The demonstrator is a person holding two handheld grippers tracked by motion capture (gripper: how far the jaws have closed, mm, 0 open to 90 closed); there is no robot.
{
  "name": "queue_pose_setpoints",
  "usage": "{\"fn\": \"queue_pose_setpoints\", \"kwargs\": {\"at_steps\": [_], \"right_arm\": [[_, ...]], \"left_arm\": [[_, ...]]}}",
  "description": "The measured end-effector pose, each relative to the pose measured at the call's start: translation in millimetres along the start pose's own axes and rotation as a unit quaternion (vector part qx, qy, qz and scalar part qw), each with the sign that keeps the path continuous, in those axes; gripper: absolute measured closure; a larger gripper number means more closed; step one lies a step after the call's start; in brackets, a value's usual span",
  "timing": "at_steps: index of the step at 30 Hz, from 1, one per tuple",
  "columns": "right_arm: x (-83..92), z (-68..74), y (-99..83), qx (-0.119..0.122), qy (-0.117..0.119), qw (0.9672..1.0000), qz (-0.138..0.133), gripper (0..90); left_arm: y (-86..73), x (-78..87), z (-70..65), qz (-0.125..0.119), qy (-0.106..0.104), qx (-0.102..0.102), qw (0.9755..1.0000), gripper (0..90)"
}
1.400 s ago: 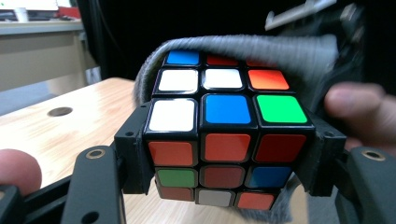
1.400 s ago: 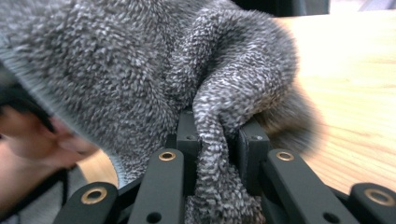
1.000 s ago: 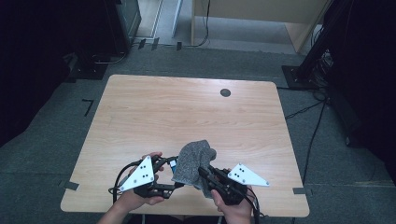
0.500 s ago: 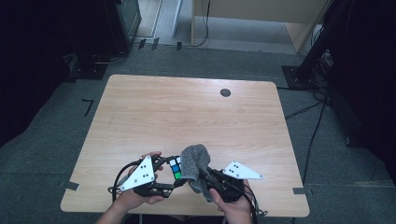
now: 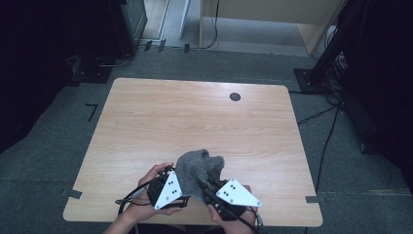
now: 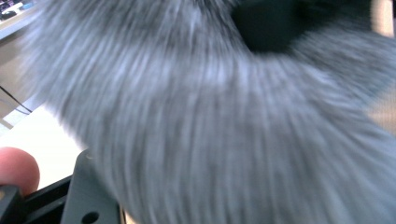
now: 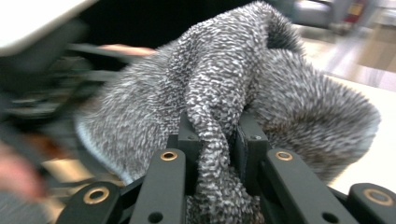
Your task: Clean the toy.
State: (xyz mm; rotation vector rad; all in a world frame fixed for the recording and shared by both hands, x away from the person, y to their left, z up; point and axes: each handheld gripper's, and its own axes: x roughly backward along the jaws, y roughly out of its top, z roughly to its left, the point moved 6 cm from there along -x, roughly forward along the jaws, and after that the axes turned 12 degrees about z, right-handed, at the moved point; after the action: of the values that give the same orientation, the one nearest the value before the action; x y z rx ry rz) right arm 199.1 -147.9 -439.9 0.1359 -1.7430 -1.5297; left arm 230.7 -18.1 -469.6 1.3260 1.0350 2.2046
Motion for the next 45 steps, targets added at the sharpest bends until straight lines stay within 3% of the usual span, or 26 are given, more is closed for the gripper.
{"fn": "queue_pose_setpoints", "kwargs": {"at_steps": [2,3,5,6,7,10,13,15,16,17,20,23,26,28,29,31,33,35,37,38,40,42,43,45], "right_arm": [[0.6,-15.8,-3.1,-0.02,-0.04,0.9989,0.015,77.1],[0.4,-19.0,-5.1,-0.028,-0.04,0.9986,0.021,77.1],[3.3,-16.0,-5.1,-0.034,-0.032,0.9989,0.005,77.1],[4.7,-10.4,-2.7,-0.026,-0.019,0.9995,-0.002,76.9],[5.5,0.4,1.4,0.0,-0.015,0.9999,-0.006,76.9],[0.1,15.8,2.3,0.052,-0.026,0.9981,0.021,76.7],[-0.9,1.6,-1.5,0.025,-0.035,0.999,0.009,77.5],[2.6,-14.2,-4.0,0.003,-0.073,0.9972,0.012,78.0],[4.6,-17.5,-4.4,-0.001,-0.077,0.997,0.005,78.1],[7.3,-16.3,-3.3,-0.003,-0.069,0.9976,-0.007,78.2],[12.5,2.1,4.5,0.027,-0.032,0.9985,-0.036,78.2],[6.2,16.1,5.4,0.051,-0.001,0.9986,-0.016,78.0],[4.5,4.5,2.9,0.037,-0.012,0.9992,-0.01,78.1],[7.4,-10.2,2.5,0.034,-0.055,0.9979,-0.005,78.2],[11.6,-20.8,1.8,0.015,-0.064,0.9978,-0.004,78.2],[16.8,-24.1,3.8,-0.006,-0.046,0.9987,-0.019,78.1],[17.6,-10.3,7.7,0.012,-0.01,0.9995,-0.027,77.9],[12.6,10.2,9.1,0.051,0.019,0.9983,-0.022,77.6],[7.1,18.2,7.0,0.079,0.002,0.9968,-0.012,77.8],[6.7,16.6,6.4,0.078,0.002,0.9968,-0.015,77.9],[10.3,2.1,6.8,0.046,-0.01,0.9988,-0.016,78.2],[16.0,-21.0,6.0,-0.002,-0.029,0.9995,-0.014,78.2],[20.2,-33.0,5.2,-0.03,-0.023,0.999,-0.023,78.2],[24.8,-41.7,5.3,-0.057,-0.004,0.9976,-0.04,78.2]], "left_arm": [[1.7,2.8,1.6,-0.013,-0.008,0.007,0.9999,34.5],[2.9,3.3,1.8,-0.014,-0.011,0.009,0.9998,34.5],[2.4,1.1,1.7,-0.006,0.0,0.004,1.0,34.5],[1.0,-1.8,1.5,0.001,0.007,0.0,1.0,34.5],[-0.2,-3.4,1.2,0.006,0.007,-0.001,1.0,34.5],[-1.0,-3.8,-1.9,0.008,0.007,-0.011,0.9999,34.5],[1.5,-1.0,-3.4,0.001,0.011,-0.019,0.9998,34.5],[4.9,4.6,-3.3,-0.027,-0.015,-0.009,0.9995,34.4],[6.5,6.0,-1.7,-0.033,-0.016,-0.003,0.9993,34.4],[6.9,5.6,-0.2,-0.03,-0.01,0.001,0.9995,34.4],[2.1,0.4,1.2,-0.012,0.004,-0.002,0.9999,34.4],[1.9,2.1,-0.5,-0.015,0.001,-0.004,0.9999,34.4],[2.9,3.9,0.2,-0.016,0.006,-0.007,0.9998,34.4],[2.9,7.4,3.5,-0.031,-0.005,0.004,0.9995,34.4],[2.8,7.4,4.9,-0.03,-0.003,0.008,0.9995,34.4],[0.1,4.9,7.4,-0.018,0.004,0.009,0.9998,34.4],[-2.2,1.5,6.3,-0.01,0.006,0.004,0.9999,34.4],[-0.7,2.2,3.0,-0.02,0.002,0.001,0.9998,34.4],[2.6,6.2,2.0,-0.035,-0.003,0.004,0.9994,34.4],[2.6,7.5,3.2,-0.037,0.002,0.001,0.9993,34.4],[2.3,11.1,5.4,-0.051,-0.007,0.009,0.9986,34.4],[5.2,22.8,11.6,-0.099,-0.038,0.036,0.9937,34.4],[6.0,25.5,14.1,-0.106,-0.039,0.042,0.9927,34.4],[6.4,29.4,19.5,-0.117,-0.04,0.055,0.9908,34.4]]}}
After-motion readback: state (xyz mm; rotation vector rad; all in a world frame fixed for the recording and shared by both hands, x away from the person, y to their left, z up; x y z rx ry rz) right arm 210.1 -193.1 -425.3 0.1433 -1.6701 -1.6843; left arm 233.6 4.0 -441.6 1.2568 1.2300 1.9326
